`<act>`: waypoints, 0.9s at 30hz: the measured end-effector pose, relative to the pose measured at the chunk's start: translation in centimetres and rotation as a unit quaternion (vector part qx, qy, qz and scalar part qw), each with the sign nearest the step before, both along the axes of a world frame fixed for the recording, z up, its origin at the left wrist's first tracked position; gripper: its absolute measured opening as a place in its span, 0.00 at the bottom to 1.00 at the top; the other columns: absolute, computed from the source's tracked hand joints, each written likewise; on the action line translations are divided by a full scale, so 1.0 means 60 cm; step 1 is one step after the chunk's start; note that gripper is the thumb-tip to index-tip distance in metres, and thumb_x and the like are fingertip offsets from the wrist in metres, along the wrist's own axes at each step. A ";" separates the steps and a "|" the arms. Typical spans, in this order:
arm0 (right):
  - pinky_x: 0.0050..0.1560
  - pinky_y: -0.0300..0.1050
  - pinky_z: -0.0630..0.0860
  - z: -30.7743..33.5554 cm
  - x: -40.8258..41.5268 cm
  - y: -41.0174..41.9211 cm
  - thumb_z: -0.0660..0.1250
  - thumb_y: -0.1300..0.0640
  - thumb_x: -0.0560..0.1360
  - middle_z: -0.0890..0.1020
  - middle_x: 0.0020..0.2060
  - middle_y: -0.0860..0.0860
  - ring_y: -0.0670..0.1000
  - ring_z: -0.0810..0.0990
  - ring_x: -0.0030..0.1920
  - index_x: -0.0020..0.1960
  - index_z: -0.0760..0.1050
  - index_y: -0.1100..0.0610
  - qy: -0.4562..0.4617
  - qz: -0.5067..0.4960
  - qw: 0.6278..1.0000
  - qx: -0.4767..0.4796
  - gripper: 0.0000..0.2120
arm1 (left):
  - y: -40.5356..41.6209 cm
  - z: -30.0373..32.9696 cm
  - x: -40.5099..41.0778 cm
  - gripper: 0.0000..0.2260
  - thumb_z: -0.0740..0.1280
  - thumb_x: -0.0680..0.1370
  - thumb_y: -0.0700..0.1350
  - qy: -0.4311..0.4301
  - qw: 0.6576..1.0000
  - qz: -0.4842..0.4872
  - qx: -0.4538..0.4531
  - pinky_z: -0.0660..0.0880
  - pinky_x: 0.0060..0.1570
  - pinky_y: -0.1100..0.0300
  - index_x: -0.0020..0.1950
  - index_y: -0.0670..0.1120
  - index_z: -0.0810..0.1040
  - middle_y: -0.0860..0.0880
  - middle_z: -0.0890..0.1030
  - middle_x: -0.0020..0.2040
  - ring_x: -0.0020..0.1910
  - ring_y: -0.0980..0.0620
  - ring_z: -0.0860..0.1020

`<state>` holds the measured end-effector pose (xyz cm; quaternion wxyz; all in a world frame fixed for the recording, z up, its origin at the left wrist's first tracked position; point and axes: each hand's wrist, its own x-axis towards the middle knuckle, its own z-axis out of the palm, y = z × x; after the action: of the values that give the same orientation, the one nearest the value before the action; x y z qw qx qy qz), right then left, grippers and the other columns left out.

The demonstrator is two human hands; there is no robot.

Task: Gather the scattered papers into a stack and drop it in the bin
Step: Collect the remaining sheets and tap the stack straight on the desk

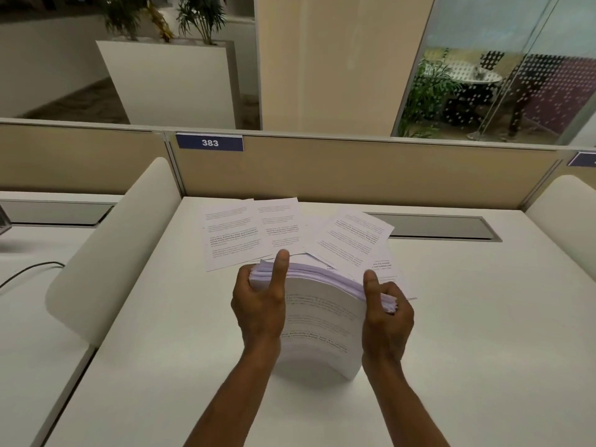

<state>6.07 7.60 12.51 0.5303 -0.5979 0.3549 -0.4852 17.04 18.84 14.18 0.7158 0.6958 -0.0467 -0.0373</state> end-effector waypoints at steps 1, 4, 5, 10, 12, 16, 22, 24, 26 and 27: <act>0.30 0.45 0.72 -0.001 0.000 0.002 0.67 0.34 0.71 0.77 0.28 0.50 0.48 0.75 0.29 0.33 0.69 0.56 0.010 -0.010 1.000 -0.003 0.26 | -0.004 0.000 0.001 0.30 0.66 0.67 0.75 0.005 1.000 0.013 0.014 0.78 0.35 0.64 0.56 0.54 0.77 0.53 0.84 0.49 0.44 0.50 0.84; 0.33 0.46 0.73 0.003 -0.003 0.000 0.69 0.42 0.71 0.80 0.32 0.52 0.49 0.77 0.32 0.36 0.71 0.58 0.021 -0.020 1.000 -0.009 0.20 | -0.007 -0.007 0.003 0.18 0.70 0.73 0.65 -0.014 0.999 0.031 0.038 0.77 0.33 0.65 0.53 0.55 0.76 0.53 0.83 0.46 0.42 0.49 0.83; 0.32 0.46 0.73 0.006 -0.004 -0.003 0.69 0.43 0.71 0.80 0.32 0.50 0.47 0.77 0.32 0.37 0.72 0.57 0.020 -0.018 1.000 -0.010 0.17 | -0.005 -0.008 0.004 0.14 0.71 0.73 0.63 -0.029 0.998 0.032 0.041 0.76 0.31 0.68 0.51 0.55 0.76 0.53 0.82 0.45 0.41 0.50 0.83; 0.32 0.37 0.76 -0.001 -0.017 -0.010 0.65 0.30 0.71 0.84 0.39 0.45 0.44 0.82 0.37 0.46 0.77 0.50 -0.007 0.045 0.999 -0.024 0.23 | 0.008 -0.014 0.016 0.13 0.67 0.73 0.61 -0.068 0.997 -0.018 0.012 0.77 0.30 0.70 0.51 0.55 0.76 0.52 0.83 0.45 0.42 0.49 0.84; 0.37 0.38 0.79 -0.016 -0.024 -0.003 0.65 0.27 0.71 0.83 0.43 0.46 0.47 0.83 0.43 0.51 0.78 0.48 -0.017 0.088 0.995 -0.046 0.25 | 0.015 -0.029 0.024 0.20 0.67 0.73 0.68 -0.073 0.994 -0.080 -0.008 0.82 0.35 0.62 0.54 0.55 0.77 0.51 0.84 0.46 0.44 0.47 0.85; 0.42 0.39 0.83 -0.059 -0.033 0.005 0.74 0.29 0.64 0.85 0.49 0.45 0.47 0.85 0.51 0.58 0.78 0.40 -0.004 0.141 0.990 -0.020 0.27 | 0.031 -0.088 0.026 0.31 0.73 0.68 0.70 -0.034 0.989 -0.144 -0.011 0.86 0.46 0.49 0.64 0.55 0.78 0.53 0.86 0.54 0.53 0.49 0.85; 0.38 0.39 0.84 -0.101 -0.024 0.009 0.83 0.46 0.64 0.88 0.44 0.45 0.47 0.87 0.46 0.49 0.84 0.39 0.035 0.102 0.993 0.039 0.15 | 0.038 -0.147 0.005 0.18 0.79 0.68 0.58 -0.025 0.993 -0.113 -0.008 0.86 0.45 0.51 0.56 0.62 0.82 0.55 0.87 0.52 0.52 0.52 0.85; 0.37 0.38 0.82 -0.100 -0.022 0.003 0.81 0.42 0.62 0.88 0.43 0.45 0.46 0.87 0.45 0.48 0.84 0.39 0.033 0.109 0.993 0.038 0.16 | 0.042 -0.145 0.006 0.20 0.78 0.67 0.63 -0.033 0.994 -0.103 -0.013 0.85 0.43 0.58 0.57 0.63 0.81 0.57 0.87 0.52 0.52 0.55 0.85; 0.38 0.38 0.83 -0.103 -0.022 -0.001 0.83 0.44 0.62 0.88 0.44 0.43 0.44 0.87 0.46 0.49 0.83 0.35 0.045 0.136 0.989 0.032 0.18 | 0.052 -0.155 0.011 0.22 0.78 0.67 0.64 -0.040 0.995 -0.095 -0.003 0.84 0.43 0.62 0.59 0.62 0.81 0.57 0.86 0.53 0.53 0.57 0.85; 0.39 0.37 0.83 -0.111 -0.023 0.000 0.84 0.47 0.63 0.87 0.45 0.41 0.43 0.86 0.46 0.50 0.82 0.32 0.059 0.147 0.987 0.032 0.20 | 0.057 -0.166 0.012 0.22 0.79 0.68 0.63 -0.039 0.994 -0.098 0.010 0.83 0.45 0.63 0.60 0.61 0.80 0.58 0.86 0.54 0.53 0.57 0.84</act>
<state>4.70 7.57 5.85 0.5927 -0.6541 0.3092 -0.3540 17.74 22.27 4.22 0.6997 0.6956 -0.1419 -0.0805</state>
